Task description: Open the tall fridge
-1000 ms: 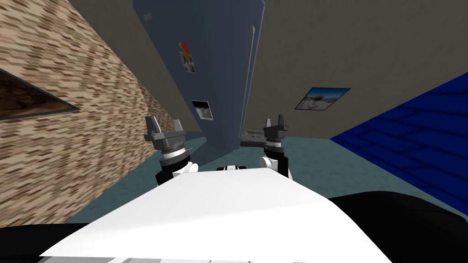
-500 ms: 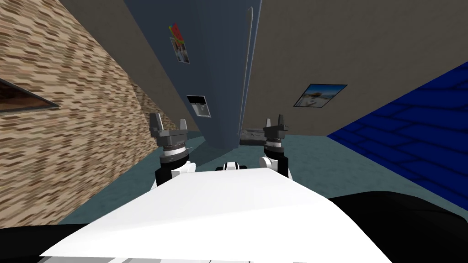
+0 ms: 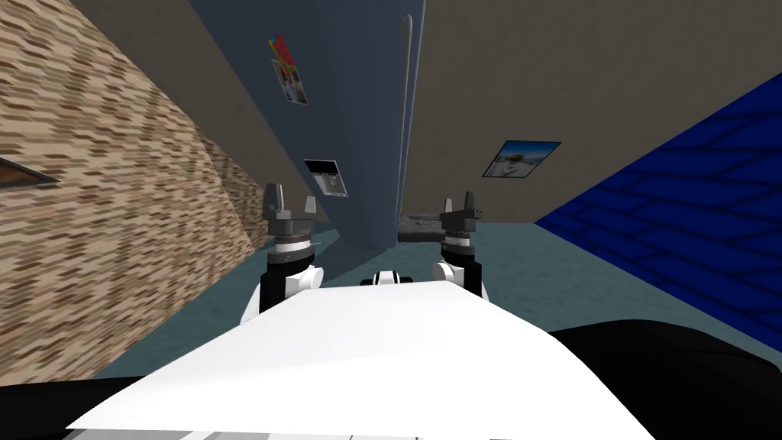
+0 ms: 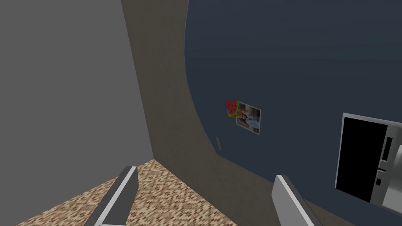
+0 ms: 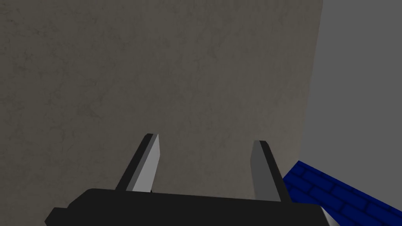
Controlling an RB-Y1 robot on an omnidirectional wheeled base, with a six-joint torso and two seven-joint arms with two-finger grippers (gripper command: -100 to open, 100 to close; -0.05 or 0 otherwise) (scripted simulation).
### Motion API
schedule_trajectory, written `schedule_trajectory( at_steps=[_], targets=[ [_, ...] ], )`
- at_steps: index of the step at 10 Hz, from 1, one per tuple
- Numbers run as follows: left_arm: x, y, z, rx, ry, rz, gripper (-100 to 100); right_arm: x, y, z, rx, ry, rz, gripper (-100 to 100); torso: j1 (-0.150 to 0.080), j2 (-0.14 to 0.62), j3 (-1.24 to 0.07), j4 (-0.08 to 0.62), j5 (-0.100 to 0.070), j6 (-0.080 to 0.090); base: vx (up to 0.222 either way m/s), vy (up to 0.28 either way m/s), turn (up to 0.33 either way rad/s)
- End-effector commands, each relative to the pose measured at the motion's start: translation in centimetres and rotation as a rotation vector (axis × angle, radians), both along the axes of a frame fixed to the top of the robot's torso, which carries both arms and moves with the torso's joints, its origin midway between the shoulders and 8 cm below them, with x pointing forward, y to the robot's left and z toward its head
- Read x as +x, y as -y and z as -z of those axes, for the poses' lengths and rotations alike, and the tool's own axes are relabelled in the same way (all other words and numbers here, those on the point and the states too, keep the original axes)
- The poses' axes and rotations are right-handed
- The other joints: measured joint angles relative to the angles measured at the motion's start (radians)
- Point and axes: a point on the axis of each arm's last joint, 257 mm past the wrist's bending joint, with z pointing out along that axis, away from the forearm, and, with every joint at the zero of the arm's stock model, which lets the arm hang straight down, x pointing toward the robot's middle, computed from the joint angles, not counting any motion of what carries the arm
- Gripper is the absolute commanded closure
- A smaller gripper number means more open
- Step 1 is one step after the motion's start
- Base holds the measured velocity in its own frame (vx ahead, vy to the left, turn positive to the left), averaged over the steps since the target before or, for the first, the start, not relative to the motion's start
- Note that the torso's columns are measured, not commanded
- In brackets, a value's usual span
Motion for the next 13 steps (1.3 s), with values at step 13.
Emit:
schedule_trajectory(
  at_steps=[13],
  targets=[
    [5.9, -5.0, -0.8, 0.051, -0.184, -0.181, -100, 0.0, 0.0, 0.0, 0.000, 0.000, 0.000, 0, 0.000, 0.000, 0.000, 0.000, 0.000, 0.000, -0.006, -0.014, -0.094]
  ],
)
